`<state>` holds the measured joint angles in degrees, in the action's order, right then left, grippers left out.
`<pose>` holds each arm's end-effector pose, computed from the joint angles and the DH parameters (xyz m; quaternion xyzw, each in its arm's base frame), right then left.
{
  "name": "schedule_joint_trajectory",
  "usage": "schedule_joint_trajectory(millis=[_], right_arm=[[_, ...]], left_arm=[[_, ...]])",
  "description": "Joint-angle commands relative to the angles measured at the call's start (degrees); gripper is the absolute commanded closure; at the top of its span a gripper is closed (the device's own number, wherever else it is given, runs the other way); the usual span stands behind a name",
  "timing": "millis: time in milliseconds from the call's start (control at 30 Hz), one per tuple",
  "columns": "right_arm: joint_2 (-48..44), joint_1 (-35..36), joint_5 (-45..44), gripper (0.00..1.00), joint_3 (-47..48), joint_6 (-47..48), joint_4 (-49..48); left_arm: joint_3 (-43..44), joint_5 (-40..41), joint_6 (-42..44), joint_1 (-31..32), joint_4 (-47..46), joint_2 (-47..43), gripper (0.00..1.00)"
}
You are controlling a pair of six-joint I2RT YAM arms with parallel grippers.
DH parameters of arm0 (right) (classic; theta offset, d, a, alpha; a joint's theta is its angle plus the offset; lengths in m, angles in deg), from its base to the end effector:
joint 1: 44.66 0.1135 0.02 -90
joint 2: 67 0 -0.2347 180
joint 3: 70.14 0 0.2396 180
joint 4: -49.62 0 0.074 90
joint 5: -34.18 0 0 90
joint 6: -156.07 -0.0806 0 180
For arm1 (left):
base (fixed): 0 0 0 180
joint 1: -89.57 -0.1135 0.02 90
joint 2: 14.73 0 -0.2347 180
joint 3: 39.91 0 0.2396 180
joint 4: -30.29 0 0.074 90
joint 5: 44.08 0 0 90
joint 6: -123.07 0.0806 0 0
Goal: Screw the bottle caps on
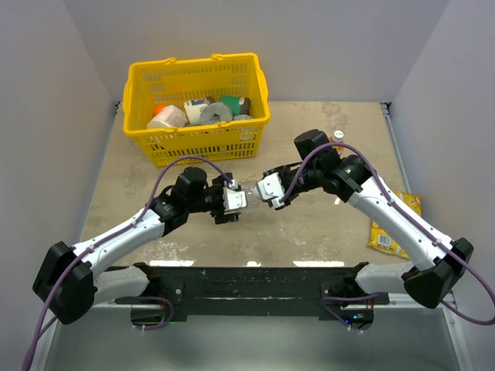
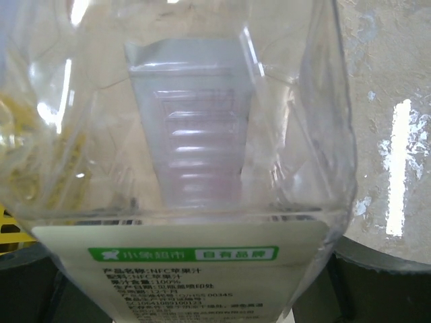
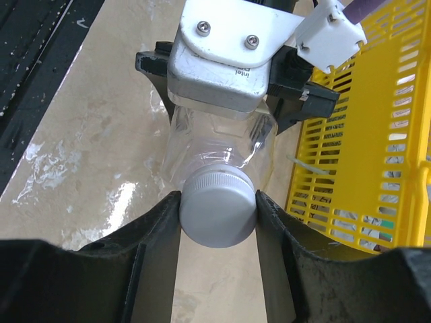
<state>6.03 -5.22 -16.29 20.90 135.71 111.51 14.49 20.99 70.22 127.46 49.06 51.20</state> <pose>0.1817 0.2159 0.3177 -0.7821 0.3944 0.2044 0.4369 0.2049 -0.2025 0.2057 0.6010 0.6063 -0.1903 0.4848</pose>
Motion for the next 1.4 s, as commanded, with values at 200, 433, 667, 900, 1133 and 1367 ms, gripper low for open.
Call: schedule_joint_trajectory(millis=[200, 433, 667, 900, 1133, 1367], right_arm=[[7.03, 0.73, -1.12, 1.0, 5.64, -19.53, 0.41], [12.04, 0.64, -6.56, 1.0, 4.94, -42.1, -4.33], [16.26, -2.08, -5.61, 1.0, 5.73, -53.91, -4.85], [17.58, -3.93, -2.72, 1.0, 7.31, -59.97, -7.14], [15.83, -7.09, 1.33, 0.95, 8.28, -52.98, -2.76], [3.71, -10.26, 2.58, 0.33, 6.35, -36.44, -3.0]], left_arm=[[0.09, 17.42, 1.09, -0.36, -11.82, -2.03, 1.0], [-6.06, 23.07, 4.51, 0.69, -24.83, -8.27, 1.0], [-7.73, 26.77, 5.31, 1.57, -26.69, -8.63, 1.0], [-9.4, 29.48, 6.45, 1.92, -28.26, -8.98, 1.0], [-9.49, 29.15, 6.63, 1.93, -24.76, -8.71, 1.0], [-10.28, 21.16, 3.55, 1.92, -17.72, -9.15, 1.0]])
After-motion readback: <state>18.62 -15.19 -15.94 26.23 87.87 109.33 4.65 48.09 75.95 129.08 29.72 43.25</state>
